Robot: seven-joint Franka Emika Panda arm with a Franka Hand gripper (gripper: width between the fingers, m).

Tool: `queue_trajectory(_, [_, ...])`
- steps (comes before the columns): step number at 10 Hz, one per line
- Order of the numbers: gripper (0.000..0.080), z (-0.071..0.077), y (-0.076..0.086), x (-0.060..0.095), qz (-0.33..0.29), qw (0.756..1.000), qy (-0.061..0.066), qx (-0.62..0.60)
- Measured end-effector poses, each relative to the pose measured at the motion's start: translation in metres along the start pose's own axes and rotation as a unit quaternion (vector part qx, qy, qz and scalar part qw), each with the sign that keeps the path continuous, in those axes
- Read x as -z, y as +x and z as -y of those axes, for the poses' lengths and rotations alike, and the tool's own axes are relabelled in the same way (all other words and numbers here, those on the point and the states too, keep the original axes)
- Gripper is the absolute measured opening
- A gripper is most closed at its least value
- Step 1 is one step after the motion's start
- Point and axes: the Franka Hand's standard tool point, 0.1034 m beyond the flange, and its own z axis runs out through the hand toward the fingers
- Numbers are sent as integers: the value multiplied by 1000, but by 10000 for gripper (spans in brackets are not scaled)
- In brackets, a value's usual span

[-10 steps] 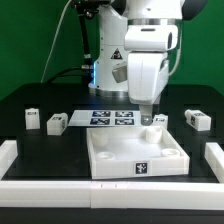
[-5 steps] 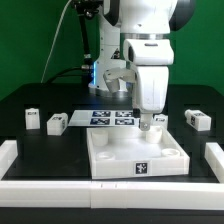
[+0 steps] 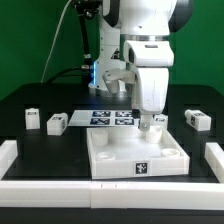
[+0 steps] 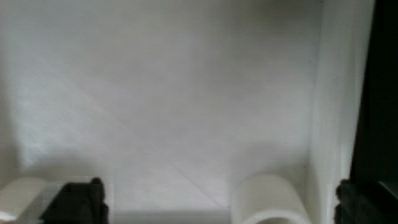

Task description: Assemble one leg

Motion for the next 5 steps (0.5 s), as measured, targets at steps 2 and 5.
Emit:
queue_trajectory(2, [650, 21, 5, -8, -4, 1000, 11, 2])
queue_trajectory(5, [650, 37, 7, -26, -9, 999, 33, 7])
